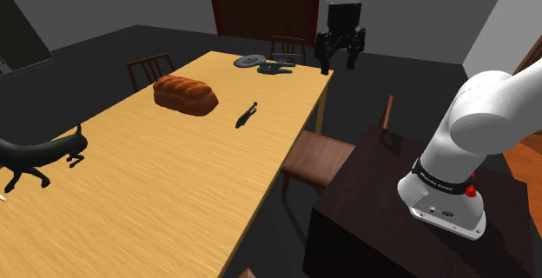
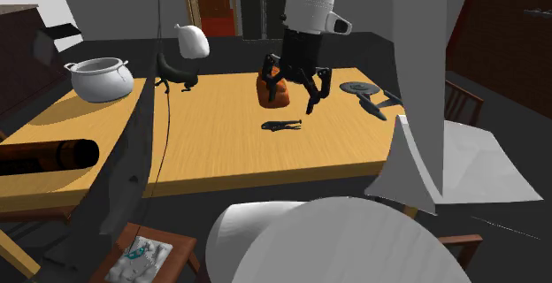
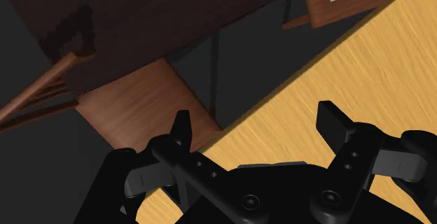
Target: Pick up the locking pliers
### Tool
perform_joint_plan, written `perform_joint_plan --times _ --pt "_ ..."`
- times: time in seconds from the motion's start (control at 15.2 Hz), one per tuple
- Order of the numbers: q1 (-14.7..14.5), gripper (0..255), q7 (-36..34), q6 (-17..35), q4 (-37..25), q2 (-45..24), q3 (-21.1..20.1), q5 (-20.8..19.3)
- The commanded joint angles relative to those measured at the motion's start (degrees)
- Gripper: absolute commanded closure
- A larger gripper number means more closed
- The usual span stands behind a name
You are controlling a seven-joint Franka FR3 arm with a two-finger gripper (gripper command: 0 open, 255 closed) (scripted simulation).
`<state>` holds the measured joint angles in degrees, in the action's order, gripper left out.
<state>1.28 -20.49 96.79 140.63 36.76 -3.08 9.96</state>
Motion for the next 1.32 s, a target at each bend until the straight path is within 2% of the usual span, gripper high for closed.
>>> perform_joint_plan --times 0.0,0.59,0.92,1.25 --pt "0.13 0 -4.07 3.76 -0.50 -3.73 -1.98 1.47" --pt "1.58 0 -20.44 17.74 -7.11 -22.45 -8.13 3.64" --pt "2.15 0 -29.62 23.66 -13.33 -33.68 -9.76 2.29" --pt "1.93 0 -38.57 27.81 -21.10 -44.87 -9.67 -0.09"
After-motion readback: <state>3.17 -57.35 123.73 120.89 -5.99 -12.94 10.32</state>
